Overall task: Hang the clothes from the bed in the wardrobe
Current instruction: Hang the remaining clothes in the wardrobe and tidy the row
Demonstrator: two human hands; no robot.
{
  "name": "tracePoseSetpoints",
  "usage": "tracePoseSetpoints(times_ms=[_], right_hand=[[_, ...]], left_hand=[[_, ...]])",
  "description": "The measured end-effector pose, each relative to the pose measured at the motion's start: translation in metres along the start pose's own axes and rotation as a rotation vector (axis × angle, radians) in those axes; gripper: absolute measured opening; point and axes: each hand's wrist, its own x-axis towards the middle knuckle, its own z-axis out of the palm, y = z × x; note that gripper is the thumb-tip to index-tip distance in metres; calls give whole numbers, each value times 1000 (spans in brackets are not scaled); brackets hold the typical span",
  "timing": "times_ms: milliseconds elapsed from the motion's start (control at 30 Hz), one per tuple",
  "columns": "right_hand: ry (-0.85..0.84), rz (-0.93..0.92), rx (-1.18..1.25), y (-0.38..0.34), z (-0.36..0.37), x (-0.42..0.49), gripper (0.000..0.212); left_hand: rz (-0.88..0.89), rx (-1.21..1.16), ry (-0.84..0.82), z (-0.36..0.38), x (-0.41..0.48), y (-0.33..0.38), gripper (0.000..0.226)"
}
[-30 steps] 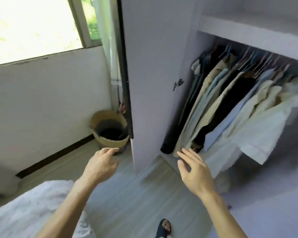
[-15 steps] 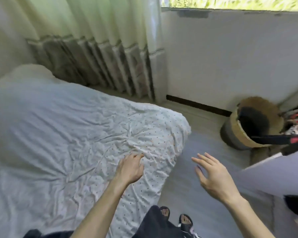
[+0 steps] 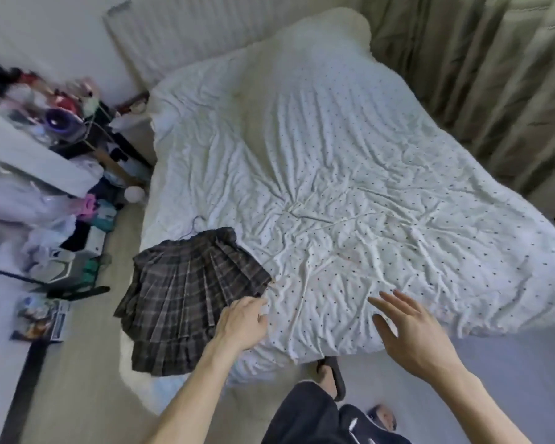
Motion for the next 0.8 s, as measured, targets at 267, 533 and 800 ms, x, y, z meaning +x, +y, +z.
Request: tracePoseSetpoints(times_ms=[267,533,800], right_hand=[[-181,-254,-86,-119,36,78,52],[-297,-300,-144,-245,96,185,49],[-423,-285,-175,-344,152,327,51]], left_hand=[[-254,-99,45,3,-28,-136,43],[-314,-192,23,-12,31,-274,44],[-320,-165,20,-61,155,-392,45]])
